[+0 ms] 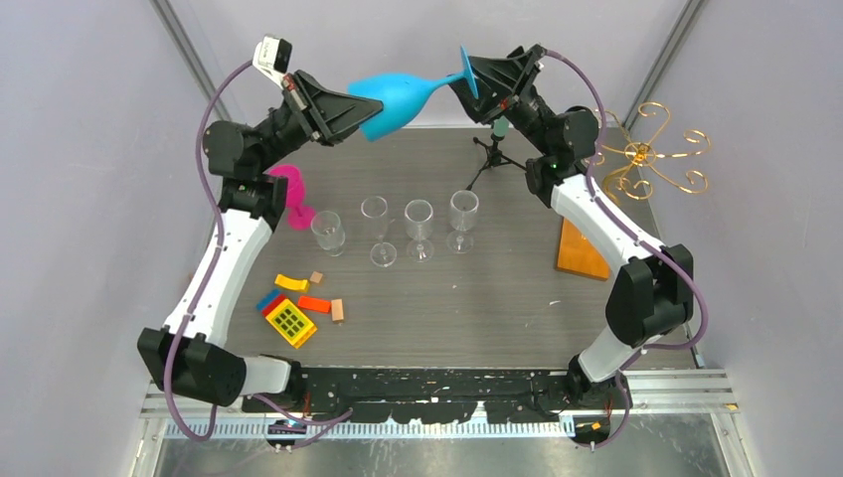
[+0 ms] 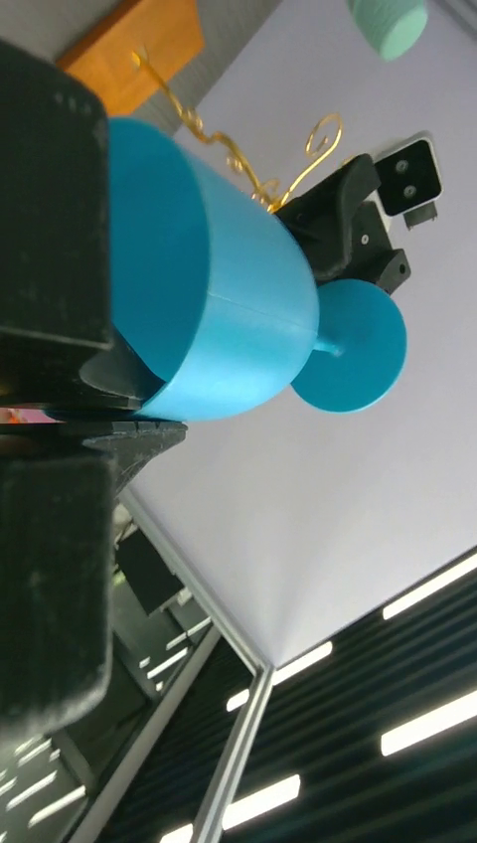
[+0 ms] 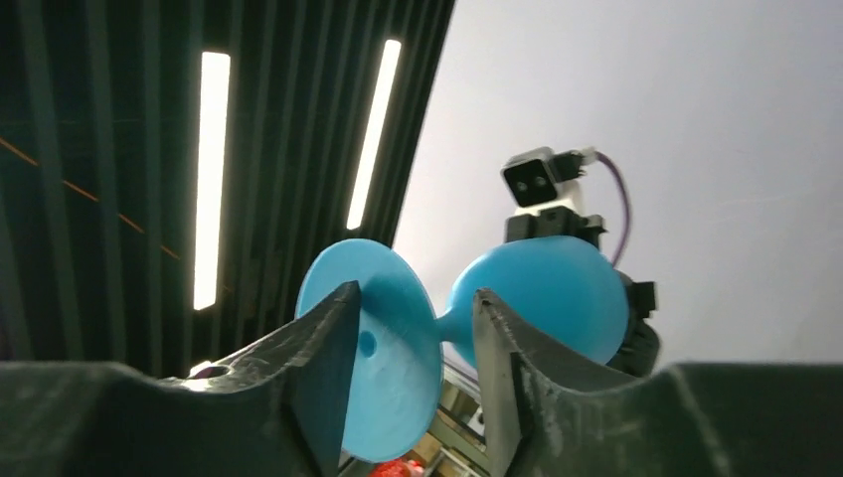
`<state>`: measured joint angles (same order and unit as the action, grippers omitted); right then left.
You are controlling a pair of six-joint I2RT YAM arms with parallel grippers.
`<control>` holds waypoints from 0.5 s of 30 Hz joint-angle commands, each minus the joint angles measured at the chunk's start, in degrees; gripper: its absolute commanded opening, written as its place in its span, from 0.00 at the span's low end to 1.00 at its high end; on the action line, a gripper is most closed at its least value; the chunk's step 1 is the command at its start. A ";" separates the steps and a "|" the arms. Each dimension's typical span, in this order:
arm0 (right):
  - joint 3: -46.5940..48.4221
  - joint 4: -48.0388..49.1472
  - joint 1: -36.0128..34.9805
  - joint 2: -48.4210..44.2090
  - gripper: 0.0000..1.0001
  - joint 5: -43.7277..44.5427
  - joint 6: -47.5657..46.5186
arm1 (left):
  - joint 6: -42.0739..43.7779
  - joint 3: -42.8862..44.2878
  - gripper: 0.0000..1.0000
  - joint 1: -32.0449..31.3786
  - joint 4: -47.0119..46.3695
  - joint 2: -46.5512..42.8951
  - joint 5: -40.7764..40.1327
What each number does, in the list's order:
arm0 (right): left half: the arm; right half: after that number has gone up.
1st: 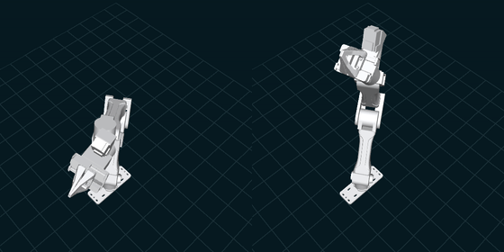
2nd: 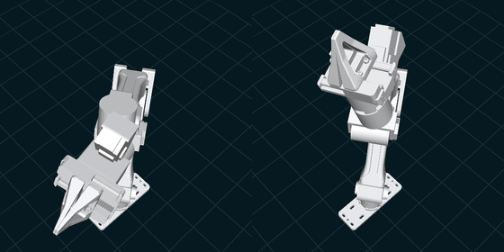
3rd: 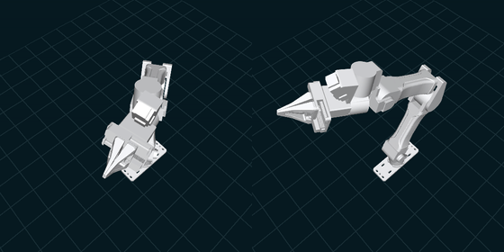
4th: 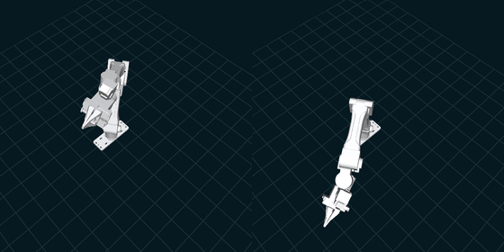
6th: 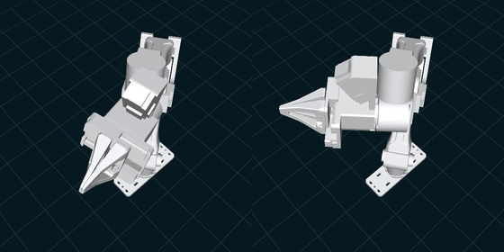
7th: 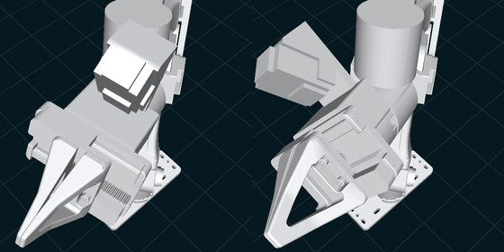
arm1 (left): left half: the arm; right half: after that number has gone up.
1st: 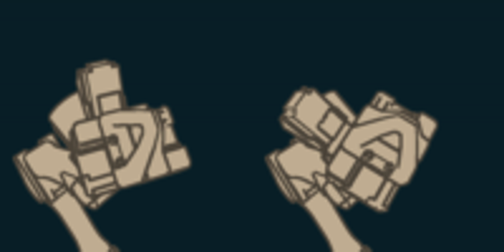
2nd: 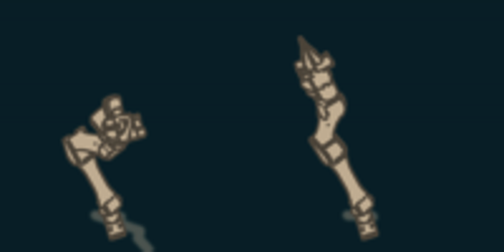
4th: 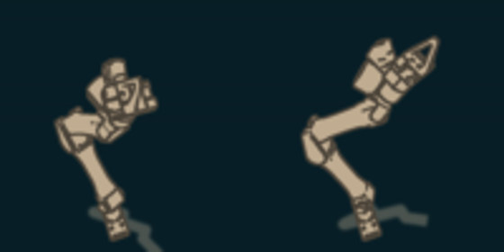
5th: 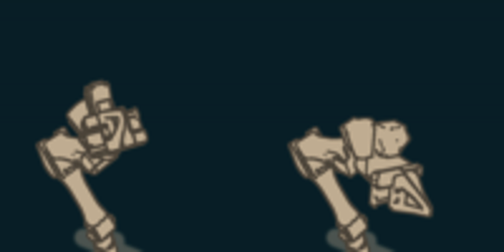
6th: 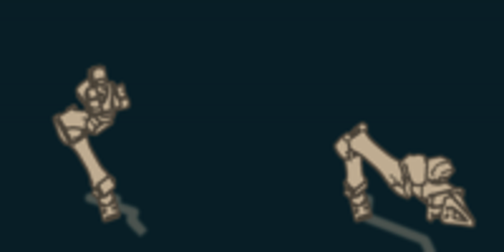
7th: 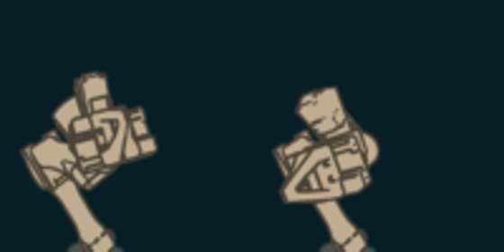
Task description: Take the wine glass off the wine glass rack
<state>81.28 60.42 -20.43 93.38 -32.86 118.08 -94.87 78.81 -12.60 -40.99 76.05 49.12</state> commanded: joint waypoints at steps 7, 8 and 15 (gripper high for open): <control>-0.08 -15.86 0.30 -5.44 0.66 -2.78 -15.08 | 40.96 15.66 0.00 4.16 47.56 -3.48 -1.87; -0.40 -17.44 0.41 -6.07 0.67 -2.31 -16.09 | 46.05 18.33 0.00 4.35 54.49 -3.36 -4.32; -0.19 -37.68 0.56 -9.37 0.70 2.60 -29.32 | 69.76 30.54 0.00 4.51 83.93 -2.82 -36.08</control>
<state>79.83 34.96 -20.18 88.20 -33.69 98.96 -43.51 104.95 -8.54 22.55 74.11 34.35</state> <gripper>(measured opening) 0.692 0.029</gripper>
